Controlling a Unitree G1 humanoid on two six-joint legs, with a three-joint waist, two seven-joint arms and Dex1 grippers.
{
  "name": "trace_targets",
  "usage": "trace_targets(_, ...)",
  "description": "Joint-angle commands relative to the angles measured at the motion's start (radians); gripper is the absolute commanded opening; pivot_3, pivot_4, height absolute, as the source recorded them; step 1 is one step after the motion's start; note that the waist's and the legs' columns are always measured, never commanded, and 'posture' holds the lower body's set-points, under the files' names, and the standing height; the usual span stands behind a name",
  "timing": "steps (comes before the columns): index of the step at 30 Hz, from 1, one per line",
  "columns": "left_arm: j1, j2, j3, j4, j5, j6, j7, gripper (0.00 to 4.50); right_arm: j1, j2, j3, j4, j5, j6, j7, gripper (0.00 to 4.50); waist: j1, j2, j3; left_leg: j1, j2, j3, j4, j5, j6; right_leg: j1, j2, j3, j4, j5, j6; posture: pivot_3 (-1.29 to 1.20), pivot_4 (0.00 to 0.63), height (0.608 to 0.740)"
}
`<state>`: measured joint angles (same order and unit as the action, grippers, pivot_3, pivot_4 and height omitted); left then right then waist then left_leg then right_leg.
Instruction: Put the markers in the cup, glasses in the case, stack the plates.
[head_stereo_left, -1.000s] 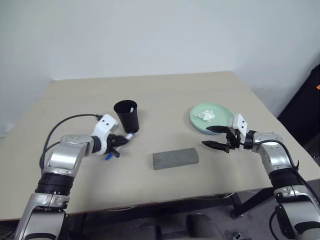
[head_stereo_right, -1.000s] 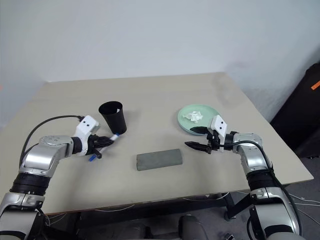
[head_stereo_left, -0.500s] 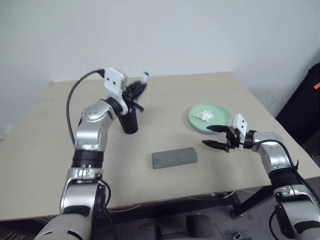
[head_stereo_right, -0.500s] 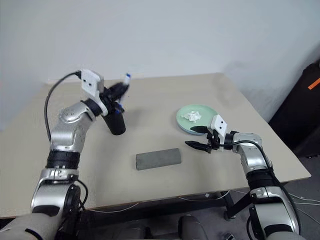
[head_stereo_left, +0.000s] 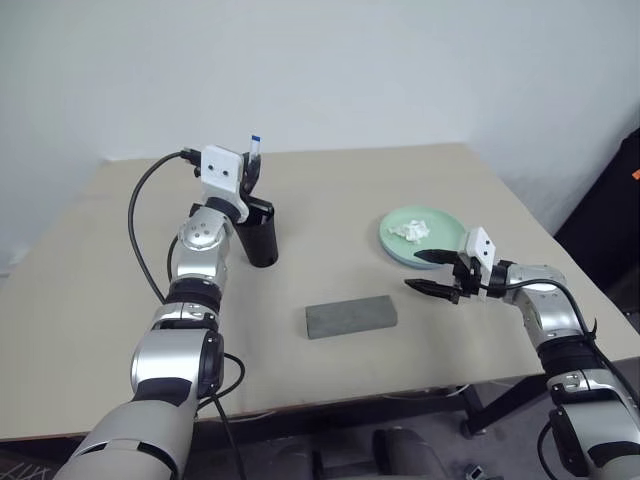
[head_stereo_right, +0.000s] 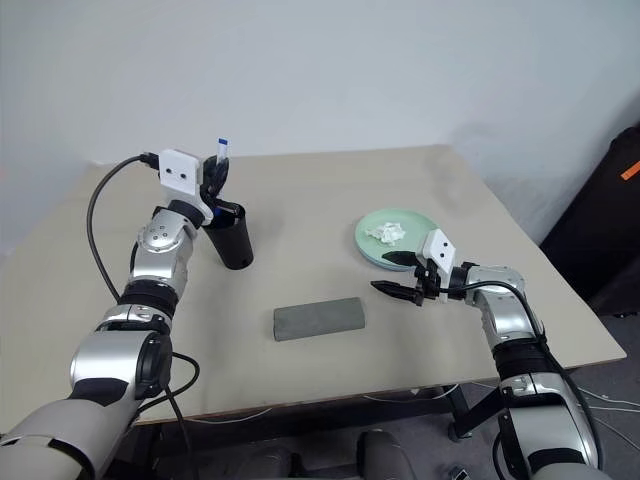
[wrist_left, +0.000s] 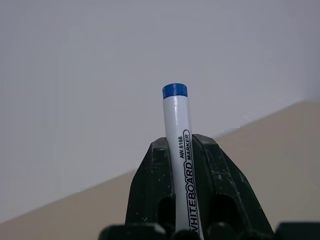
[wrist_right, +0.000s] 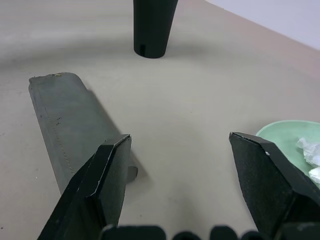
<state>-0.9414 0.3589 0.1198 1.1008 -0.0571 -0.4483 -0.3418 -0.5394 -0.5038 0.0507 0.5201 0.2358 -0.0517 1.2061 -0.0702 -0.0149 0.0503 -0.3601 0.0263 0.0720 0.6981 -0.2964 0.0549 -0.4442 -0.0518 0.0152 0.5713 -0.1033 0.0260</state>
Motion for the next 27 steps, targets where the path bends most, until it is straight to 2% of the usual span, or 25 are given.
trace_targets(1,-0.051,0.003,0.002,0.014,0.017,-0.055,0.021,0.14,-0.025,-0.014,-0.032,-0.038,0.031,0.004,0.011,3.4,0.0,0.0,0.0,0.0,0.0,0.0,0.0,0.0,0.0,0.0,0.0,0.0,0.0,0.0,0.0,0.0,0.0,0.74)
trace_targets(3,-0.056,0.002,0.004,0.03,0.023,-0.069,0.031,0.14,-0.025,-0.015,-0.032,-0.038,0.03,0.005,0.012,3.4,0.0,0.0,0.0,0.0,0.0,0.0,0.0,0.0,0.0,0.0,0.0,0.0,0.0,0.0,0.0,0.0,0.0,0.74)
trace_targets(5,-0.06,0.0,0.005,0.045,0.026,-0.076,0.037,0.87,-0.025,-0.015,-0.031,-0.038,0.028,0.005,0.015,3.4,0.0,0.0,0.0,0.0,0.0,0.0,0.0,0.0,0.0,0.0,0.0,0.0,0.0,0.0,0.0,0.0,0.0,0.74)
trace_targets(11,-0.063,-0.004,0.004,0.063,0.034,-0.09,0.046,2.71,-0.022,-0.014,-0.03,-0.037,0.026,0.002,0.018,3.4,0.0,0.0,0.0,0.0,0.0,0.0,0.0,0.0,0.0,0.0,0.0,0.0,0.0,0.0,0.0,0.0,0.0,0.74)
trace_targets(20,-0.066,-0.007,0.048,0.045,-0.012,-0.044,0.014,2.71,-0.016,-0.013,-0.031,-0.05,0.028,0.005,0.017,3.4,0.0,0.0,0.0,0.0,0.0,0.0,0.0,0.0,0.0,0.0,0.0,0.0,0.0,0.0,0.0,0.0,0.0,0.74)
trace_targets(23,-0.044,-0.004,0.101,-0.066,-0.152,0.103,-0.182,2.71,-0.006,-0.011,-0.034,-0.082,0.04,0.023,0.015,3.4,-0.001,0.0,0.0,0.0,0.0,0.0,0.0,0.0,0.0,0.0,0.0,0.0,0.0,0.0,0.0,0.0,0.0,0.74)
trace_targets(26,0.023,0.01,0.12,-0.248,-0.261,0.265,-0.334,2.71,0.007,-0.015,-0.04,-0.111,0.052,0.042,0.015,3.4,-0.002,0.0,0.0,-0.001,0.001,0.0,0.0,0.0,-0.001,-0.001,0.0,0.0,0.001,0.0,0.0,0.0,0.0,0.74)
trace_targets(27,0.084,0.028,0.11,-0.37,-0.305,0.349,-0.398,2.71,0.013,-0.016,-0.043,-0.125,0.058,0.052,0.014,3.4,-0.002,0.0,0.0,0.0,0.001,0.0,0.0,-0.001,-0.001,-0.001,0.0,0.0,0.001,0.0,0.0,0.0,0.0,0.74)
